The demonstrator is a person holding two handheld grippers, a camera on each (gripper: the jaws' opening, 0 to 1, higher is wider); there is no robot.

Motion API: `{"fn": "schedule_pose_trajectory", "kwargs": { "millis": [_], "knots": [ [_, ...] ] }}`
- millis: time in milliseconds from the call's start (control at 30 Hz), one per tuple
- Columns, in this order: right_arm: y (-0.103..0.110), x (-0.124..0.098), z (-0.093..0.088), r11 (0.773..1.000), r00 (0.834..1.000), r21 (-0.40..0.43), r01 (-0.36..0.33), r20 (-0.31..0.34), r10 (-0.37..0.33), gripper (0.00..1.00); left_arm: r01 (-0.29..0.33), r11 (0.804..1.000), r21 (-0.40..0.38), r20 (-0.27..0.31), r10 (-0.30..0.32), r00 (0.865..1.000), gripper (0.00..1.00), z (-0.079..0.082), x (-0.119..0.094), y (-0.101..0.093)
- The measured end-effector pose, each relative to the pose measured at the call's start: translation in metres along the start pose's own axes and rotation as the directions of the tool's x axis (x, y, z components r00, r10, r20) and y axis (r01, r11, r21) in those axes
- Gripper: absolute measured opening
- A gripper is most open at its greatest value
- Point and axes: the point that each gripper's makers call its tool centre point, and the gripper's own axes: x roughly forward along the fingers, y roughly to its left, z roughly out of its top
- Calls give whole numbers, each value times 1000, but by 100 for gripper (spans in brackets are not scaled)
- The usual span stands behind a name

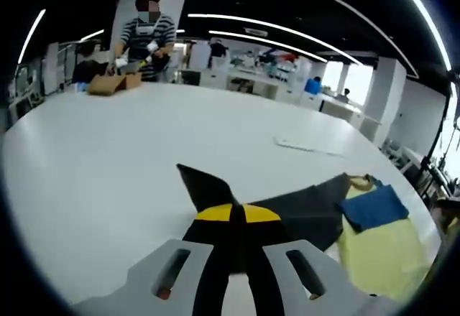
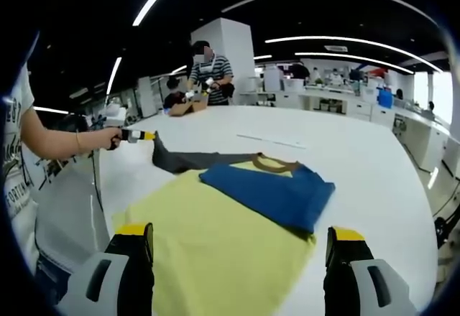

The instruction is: Fold the garment on the visible template until the final outline fits inside the template.

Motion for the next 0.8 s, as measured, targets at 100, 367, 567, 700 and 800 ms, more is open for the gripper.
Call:
{"fn": "schedule_pose_trajectory", "kwargs": {
  "millis": [100,367,567,700,800],
  "knots": [
    [2,1,-1,1000,1000,-2,-7,-1,7,99,20,999,30,-10,-20,1000,1,1,7,-11],
    [5,2,0,1000,1000,-5,-15,0,15,99,86,995,49,-8,-86,996,1,7,21,-45],
    [7,3,-1,1000,1000,-10,-23,-3,23,99,119,992,48,-3,-119,993,1,10,30,-65],
    [9,4,-2,999,1000,-10,-30,-4,30,99,145,988,46,-2,-145,989,1,12,34,-81],
    [11,4,-3,999,999,-9,-34,-5,34,99,169,984,49,-5,-169,986,1,12,35,-92]
  ]
}}
